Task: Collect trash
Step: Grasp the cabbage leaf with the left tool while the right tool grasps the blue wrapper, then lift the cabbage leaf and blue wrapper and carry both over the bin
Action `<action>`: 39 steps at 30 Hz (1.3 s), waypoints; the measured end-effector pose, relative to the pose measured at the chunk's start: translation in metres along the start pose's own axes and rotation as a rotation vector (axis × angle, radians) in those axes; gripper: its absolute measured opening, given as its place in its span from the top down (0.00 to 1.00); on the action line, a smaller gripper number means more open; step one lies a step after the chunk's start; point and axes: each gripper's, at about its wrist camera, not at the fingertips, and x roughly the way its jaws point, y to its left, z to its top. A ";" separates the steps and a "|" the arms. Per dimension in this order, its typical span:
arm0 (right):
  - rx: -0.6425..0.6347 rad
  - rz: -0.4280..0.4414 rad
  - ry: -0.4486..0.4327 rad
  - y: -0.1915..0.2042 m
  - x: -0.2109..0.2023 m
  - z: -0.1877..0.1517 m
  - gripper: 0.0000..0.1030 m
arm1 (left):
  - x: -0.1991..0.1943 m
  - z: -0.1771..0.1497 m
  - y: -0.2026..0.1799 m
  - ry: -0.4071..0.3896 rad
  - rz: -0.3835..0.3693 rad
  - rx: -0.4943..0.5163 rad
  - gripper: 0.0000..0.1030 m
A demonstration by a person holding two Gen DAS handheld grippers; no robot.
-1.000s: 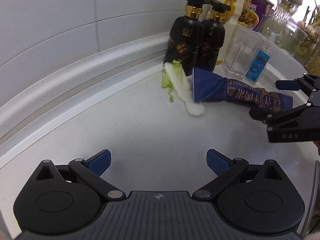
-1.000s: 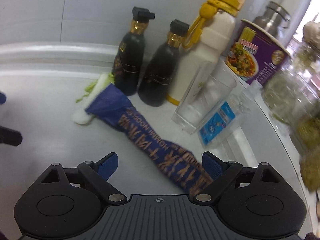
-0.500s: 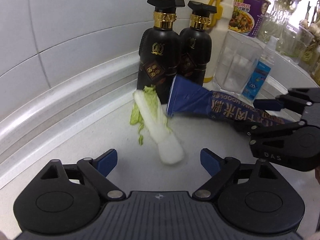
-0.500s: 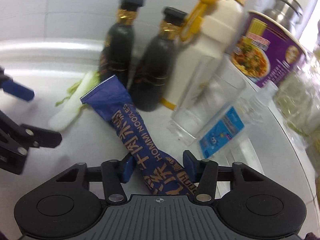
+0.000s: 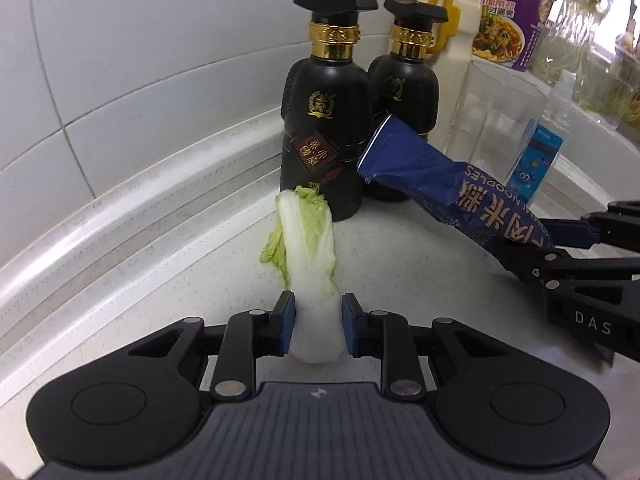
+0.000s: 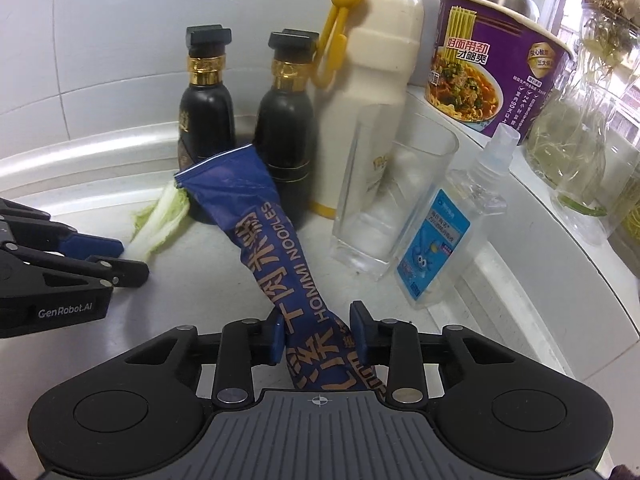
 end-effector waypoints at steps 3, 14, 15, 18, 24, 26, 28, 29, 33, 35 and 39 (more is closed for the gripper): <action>0.015 0.008 0.001 0.003 -0.004 0.001 0.73 | -0.005 0.000 0.006 0.010 -0.023 -0.018 0.79; 0.090 0.084 0.013 0.022 -0.034 -0.002 0.74 | -0.048 -0.021 0.017 0.010 -0.080 -0.022 0.79; 0.091 0.088 0.011 0.026 -0.038 -0.003 0.74 | -0.051 -0.023 0.018 0.010 -0.083 -0.024 0.79; 0.081 0.092 0.008 0.035 -0.048 -0.007 0.74 | -0.062 -0.029 0.023 0.014 -0.090 -0.034 0.79; 0.077 0.105 0.017 0.054 -0.066 -0.012 0.74 | -0.085 -0.040 0.032 0.010 -0.099 -0.046 0.79; 0.080 0.115 0.018 0.060 -0.073 -0.015 0.74 | -0.094 -0.045 0.036 0.009 -0.103 -0.049 0.79; 0.082 0.128 0.020 0.068 -0.078 -0.016 0.74 | -0.102 -0.051 0.041 0.008 -0.106 -0.053 0.79; 0.084 0.132 0.023 0.072 -0.081 -0.017 0.74 | -0.106 -0.053 0.044 0.008 -0.107 -0.055 0.79; 0.087 0.152 0.039 0.090 -0.090 -0.021 0.74 | -0.123 -0.064 0.056 -0.001 -0.110 -0.073 0.79; 0.083 0.163 0.044 0.100 -0.095 -0.023 0.74 | -0.131 -0.069 0.063 -0.003 -0.108 -0.084 0.79; 0.062 0.182 0.050 0.123 -0.104 -0.024 0.74 | -0.145 -0.080 0.076 -0.009 -0.098 -0.102 0.79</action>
